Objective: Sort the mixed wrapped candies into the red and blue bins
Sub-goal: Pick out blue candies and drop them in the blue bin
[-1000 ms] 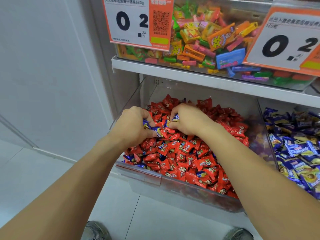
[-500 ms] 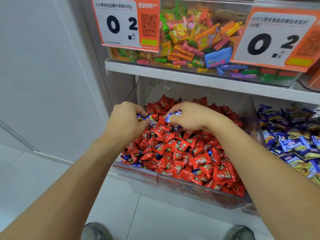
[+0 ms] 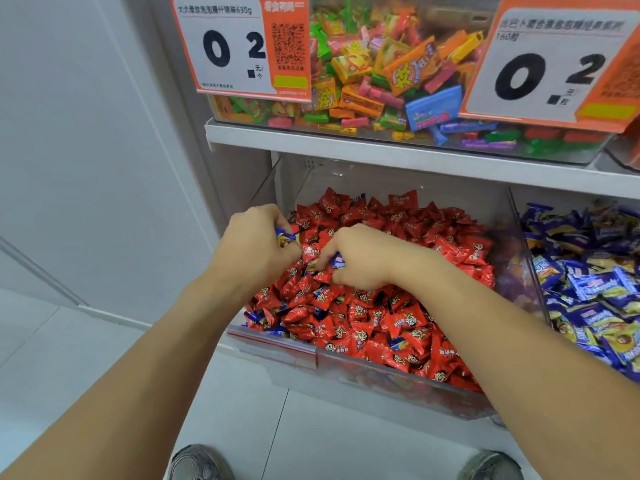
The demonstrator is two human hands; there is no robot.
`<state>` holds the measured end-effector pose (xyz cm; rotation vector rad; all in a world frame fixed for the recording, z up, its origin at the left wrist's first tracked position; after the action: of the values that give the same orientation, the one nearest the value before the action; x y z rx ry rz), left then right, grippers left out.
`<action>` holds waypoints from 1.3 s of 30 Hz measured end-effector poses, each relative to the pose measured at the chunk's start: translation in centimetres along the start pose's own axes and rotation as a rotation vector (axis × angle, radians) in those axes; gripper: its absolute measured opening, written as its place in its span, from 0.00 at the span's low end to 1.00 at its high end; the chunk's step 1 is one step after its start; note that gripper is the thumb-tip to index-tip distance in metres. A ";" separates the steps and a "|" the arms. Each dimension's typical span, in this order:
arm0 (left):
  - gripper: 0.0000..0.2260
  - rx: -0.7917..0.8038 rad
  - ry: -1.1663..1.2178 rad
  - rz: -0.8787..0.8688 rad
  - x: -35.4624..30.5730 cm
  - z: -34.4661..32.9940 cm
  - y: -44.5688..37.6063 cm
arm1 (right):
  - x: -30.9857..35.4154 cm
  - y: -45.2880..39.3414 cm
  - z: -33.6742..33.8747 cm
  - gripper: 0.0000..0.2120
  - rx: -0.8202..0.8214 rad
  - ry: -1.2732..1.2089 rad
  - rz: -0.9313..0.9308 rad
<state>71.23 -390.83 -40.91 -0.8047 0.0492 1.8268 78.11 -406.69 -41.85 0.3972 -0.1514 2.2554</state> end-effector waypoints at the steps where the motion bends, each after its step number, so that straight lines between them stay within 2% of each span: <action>1: 0.06 0.033 0.002 -0.018 0.1 -0.1 0.0 | -0.3 -0.1 0.0 0.16 -0.026 0.057 -0.022; 5: 0.08 0.153 -0.038 -0.083 0.3 -1.1 -0.2 | -0.8 -0.1 0.8 0.16 -0.111 0.097 -0.056; 9: 0.07 0.161 -0.113 -0.091 0.6 -2.9 -0.2 | -1.2 0.1 0.9 0.14 -0.115 0.056 -0.080; 12: 0.14 0.155 -0.198 -0.126 1.0 -4.0 -0.3 | -1.4 0.2 0.8 0.15 -0.090 0.025 -0.077; 18: 0.07 0.137 -0.285 -0.155 0.2 -4.2 -0.2 | -1.2 0.3 0.8 0.12 -0.108 -0.020 -0.092; 20: 0.06 0.130 -0.193 -0.116 0.1 -3.4 -0.4 | -1.4 0.4 1.2 0.10 -0.164 -0.085 -0.123; 22: 0.07 0.142 0.024 -0.035 -0.2 -2.0 -0.5 | -1.3 0.6 1.8 0.09 -0.198 -0.175 -0.145; 25: 0.08 0.313 0.434 0.191 -0.5 -0.1 -0.1 | -1.1 1.5 2.9 0.14 -0.172 -0.362 -0.097; 29: 0.11 0.468 0.620 0.242 -1.3 0.5 1.1 | -1.0 4.0 3.6 0.13 -0.179 -0.635 -0.122; 33: 0.16 0.511 0.809 0.336 -4.7 -0.2 3.0 | -1.7 8.2 5.5 0.10 -0.377 -0.450 -0.070; 36: 0.15 0.541 0.954 0.434 -8.4 -0.8 5.1 | -3.9 14.2 7.1 0.04 -0.618 -0.530 -0.110; 37: 0.13 0.548 0.937 0.395 -9.8 -1.1 5.9 | -5.1 16.3 7.1 0.04 -0.696 -0.577 -0.163; 39: 0.09 0.549 0.796 0.184 -12.9 -1.8 7.4 | -7.7 19.8 6.8 0.04 -0.839 -0.640 -0.305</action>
<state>68.27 -405.13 -37.81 -1.0871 1.1115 1.4349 69.51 -426.78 -37.58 0.6031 -1.2220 1.5134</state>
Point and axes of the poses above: each hand's wrist, its own y-axis away from the middle knuckle, its own z-axis out of the back of the hand, x = y × z, the point moved 1 cm from there along -y, towards the middle knuckle, and after that the axes turned 14 degrees about -x, right-handed, at the moved point
